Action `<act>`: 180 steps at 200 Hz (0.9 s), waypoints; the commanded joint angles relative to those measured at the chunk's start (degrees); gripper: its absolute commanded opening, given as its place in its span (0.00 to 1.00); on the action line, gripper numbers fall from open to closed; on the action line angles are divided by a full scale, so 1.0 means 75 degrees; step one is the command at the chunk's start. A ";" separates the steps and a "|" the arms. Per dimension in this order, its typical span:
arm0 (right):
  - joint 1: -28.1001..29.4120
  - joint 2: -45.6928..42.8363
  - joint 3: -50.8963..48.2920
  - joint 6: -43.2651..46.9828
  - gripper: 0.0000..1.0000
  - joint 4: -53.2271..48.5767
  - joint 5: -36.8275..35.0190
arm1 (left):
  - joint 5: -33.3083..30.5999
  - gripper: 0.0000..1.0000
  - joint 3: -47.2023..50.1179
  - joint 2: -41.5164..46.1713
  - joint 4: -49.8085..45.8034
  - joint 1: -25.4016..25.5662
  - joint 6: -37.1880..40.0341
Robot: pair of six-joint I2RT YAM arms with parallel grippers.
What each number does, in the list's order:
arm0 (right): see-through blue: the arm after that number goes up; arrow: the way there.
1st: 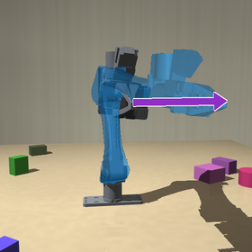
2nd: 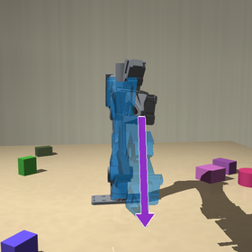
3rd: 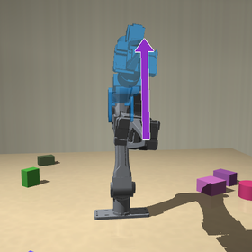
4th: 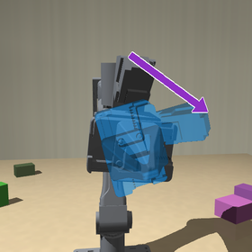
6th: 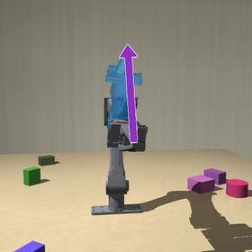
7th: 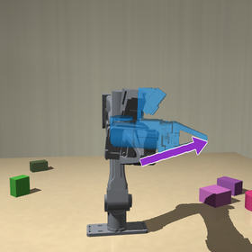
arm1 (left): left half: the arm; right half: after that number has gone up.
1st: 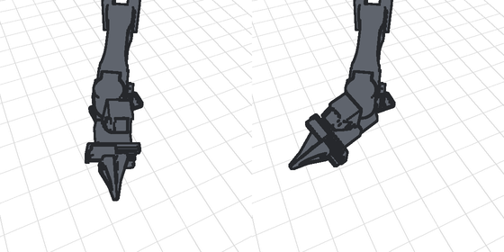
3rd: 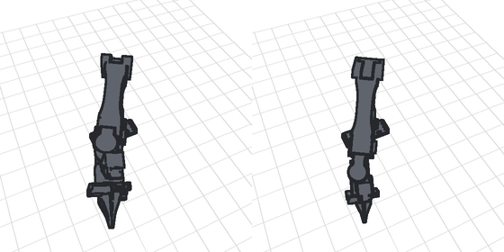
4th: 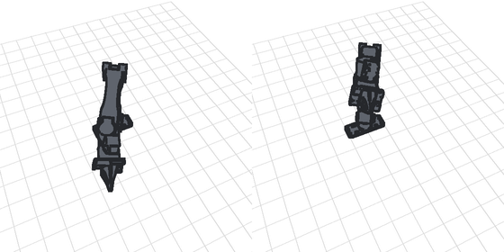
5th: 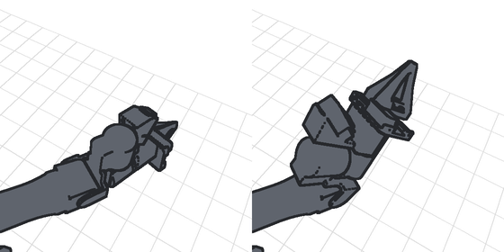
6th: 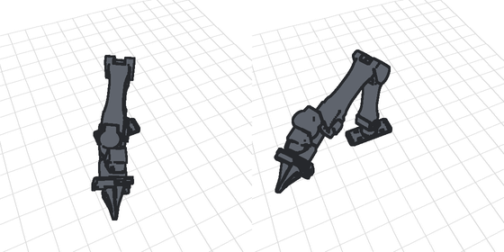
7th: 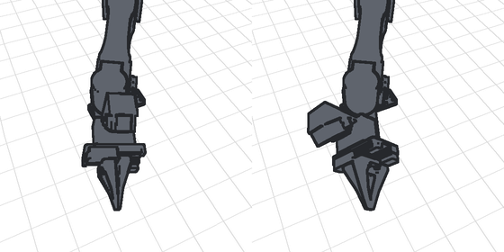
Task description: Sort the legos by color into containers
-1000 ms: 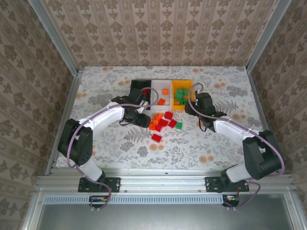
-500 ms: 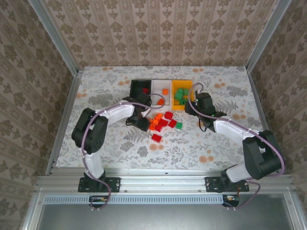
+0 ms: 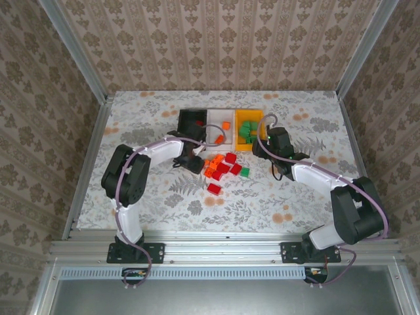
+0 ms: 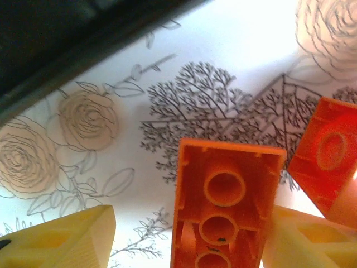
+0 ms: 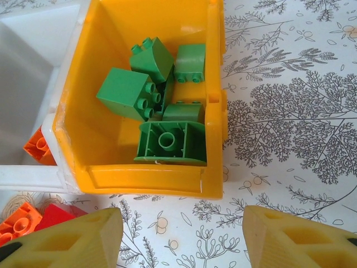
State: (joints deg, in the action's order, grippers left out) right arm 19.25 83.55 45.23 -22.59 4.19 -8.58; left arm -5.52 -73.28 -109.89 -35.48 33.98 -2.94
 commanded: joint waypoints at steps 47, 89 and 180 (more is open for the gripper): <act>-0.0034 0.0157 0.0028 -0.0038 0.59 0.0112 0.0031 | 0.0185 0.49 0.0073 -0.0170 0.0289 0.0239 0.0207; -0.0033 0.0118 0.0019 -0.0053 0.59 0.0128 0.0019 | 0.0015 0.40 0.0413 -0.0134 0.0331 0.0376 -0.0085; -0.0027 0.0081 -0.0031 -0.0094 0.59 0.0226 -0.0004 | -0.0530 0.14 -0.0028 0.1406 -0.0595 0.0695 -0.0639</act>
State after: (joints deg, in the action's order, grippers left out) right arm 19.25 84.40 45.23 -22.74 4.19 -8.58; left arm -7.84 -70.46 -105.43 -35.66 38.87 -5.93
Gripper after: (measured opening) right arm 0.594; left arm 0.327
